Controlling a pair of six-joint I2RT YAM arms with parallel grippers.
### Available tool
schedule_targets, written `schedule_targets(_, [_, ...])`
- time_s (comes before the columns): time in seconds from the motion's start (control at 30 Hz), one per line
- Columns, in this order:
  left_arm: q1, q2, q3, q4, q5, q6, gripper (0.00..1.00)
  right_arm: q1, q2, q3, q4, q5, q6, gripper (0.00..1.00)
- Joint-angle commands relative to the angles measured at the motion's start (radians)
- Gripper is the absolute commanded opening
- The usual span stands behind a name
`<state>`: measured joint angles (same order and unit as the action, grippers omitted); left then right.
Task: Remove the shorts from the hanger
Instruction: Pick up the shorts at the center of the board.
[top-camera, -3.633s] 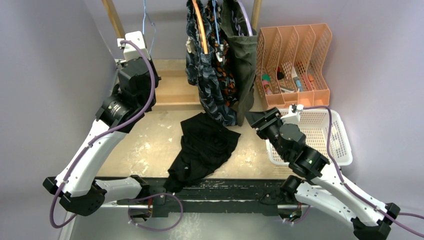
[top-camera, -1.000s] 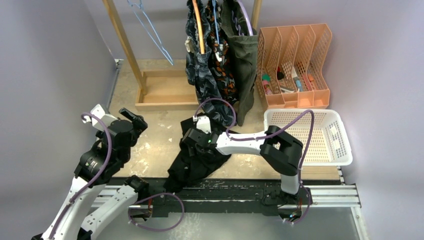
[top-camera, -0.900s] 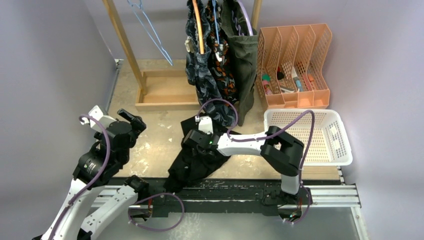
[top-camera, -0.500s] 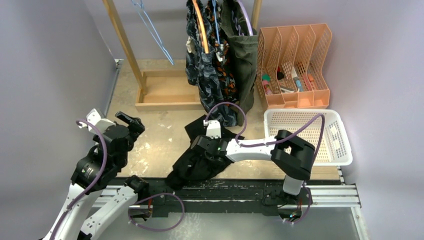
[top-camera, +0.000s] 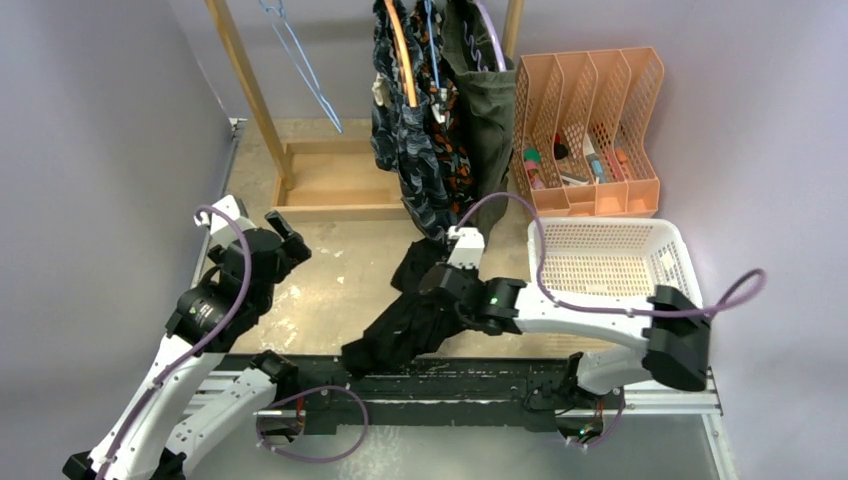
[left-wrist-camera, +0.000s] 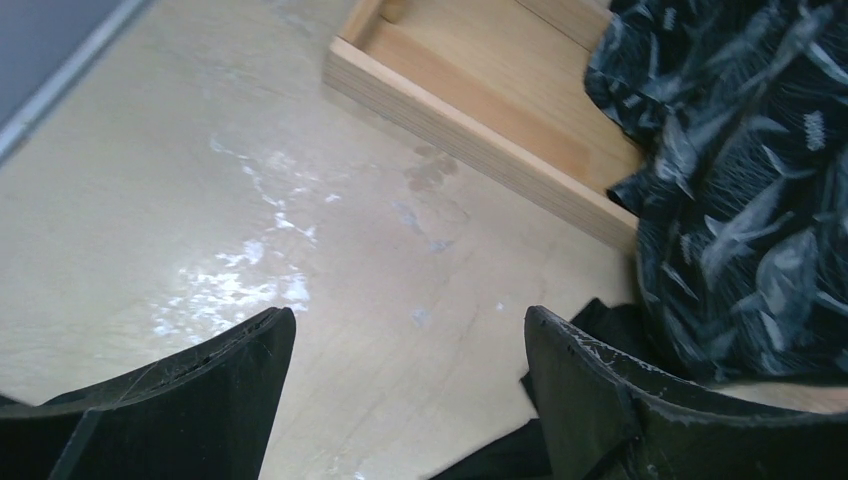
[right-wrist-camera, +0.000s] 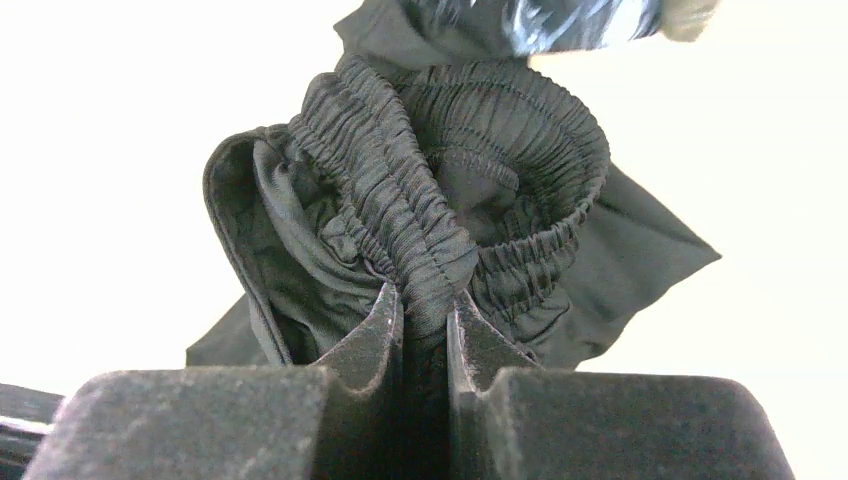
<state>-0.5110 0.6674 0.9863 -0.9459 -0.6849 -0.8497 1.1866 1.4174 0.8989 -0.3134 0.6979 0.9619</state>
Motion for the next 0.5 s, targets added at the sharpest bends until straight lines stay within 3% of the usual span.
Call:
schedule_targets(0.0, [0.003,0.004,-0.037,0.142,0.121,0.022,0.84,0.006,-0.171,0.004,-0.095,0.16,0.041,0.0])
schedule_targets(0.17, [0.003,0.06,-0.036,0.174,0.154,0.022,0.84,0.005,-0.34,0.033,-0.171,0.223,-0.005,0.0])
schedule_targets(0.27, [0.003,0.084,-0.018,0.201,0.223,0.048,0.79,0.002,-0.408,0.123,-0.211,0.218,-0.115,0.0])
schedule_targets(0.47, [0.003,0.09,-0.014,0.233,0.244,0.031,0.79,0.001,-0.451,0.338,-0.54,0.343,0.027,0.0])
